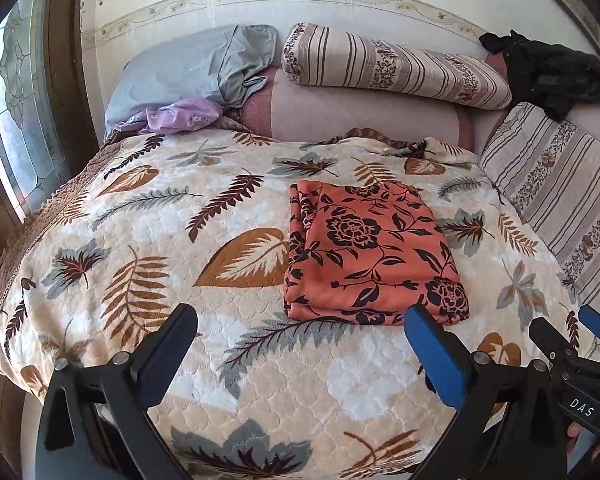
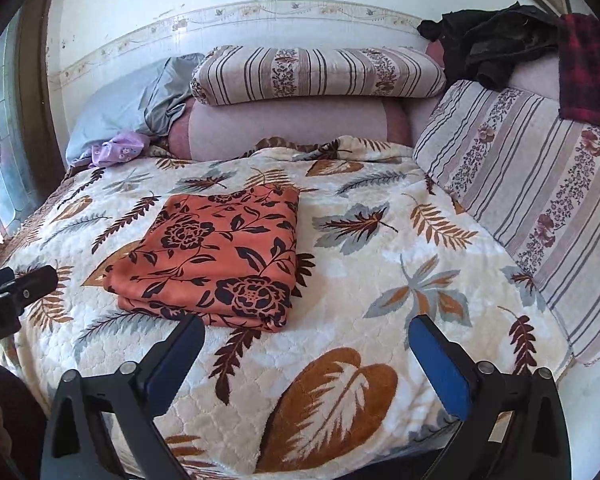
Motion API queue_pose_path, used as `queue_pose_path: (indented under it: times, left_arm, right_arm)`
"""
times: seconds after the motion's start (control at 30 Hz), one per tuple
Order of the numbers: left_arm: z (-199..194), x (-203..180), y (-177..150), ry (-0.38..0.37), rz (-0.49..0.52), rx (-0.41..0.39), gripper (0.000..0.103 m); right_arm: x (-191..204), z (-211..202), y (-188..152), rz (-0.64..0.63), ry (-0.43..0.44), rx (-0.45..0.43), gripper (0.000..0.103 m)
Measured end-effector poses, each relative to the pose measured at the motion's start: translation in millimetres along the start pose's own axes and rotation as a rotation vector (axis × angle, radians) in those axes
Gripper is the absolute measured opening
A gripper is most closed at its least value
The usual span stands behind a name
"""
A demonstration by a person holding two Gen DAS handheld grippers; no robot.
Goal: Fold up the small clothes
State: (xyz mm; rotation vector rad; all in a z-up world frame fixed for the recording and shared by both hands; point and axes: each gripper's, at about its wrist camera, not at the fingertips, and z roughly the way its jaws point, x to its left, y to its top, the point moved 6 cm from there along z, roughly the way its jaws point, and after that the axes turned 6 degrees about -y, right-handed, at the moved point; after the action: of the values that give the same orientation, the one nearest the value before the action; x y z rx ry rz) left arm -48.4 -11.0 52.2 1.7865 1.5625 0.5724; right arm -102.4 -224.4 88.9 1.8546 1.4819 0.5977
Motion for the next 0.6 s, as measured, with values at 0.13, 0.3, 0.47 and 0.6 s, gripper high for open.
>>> queue_pose_path:
  times: [0.13,0.3,0.47,0.6]
  left_arm:
    - [3.8,-0.5,0.4,0.004,0.012,0.011,0.103]
    - [9.8,1.6,0.5,-0.032,0.007,0.031,0.103]
    - [20.2,7.0,-1.7,-0.030,0.010,0.062,0.103]
    - [29.8,10.5,-3.6,-0.028,0.001,0.094,0.103]
  right_arm:
    - [9.1,-1.5,2.4,-0.026,0.015,0.025,0.103]
    - [21.2,-1.5,7.6,-0.067,0.013,0.028,0.103]
    - [28.5,4.3,6.4,-0.113,-0.023,0.043,0.103]
    - [32.6,8.2,5.5,-0.134,-0.039,0.050,0.103]
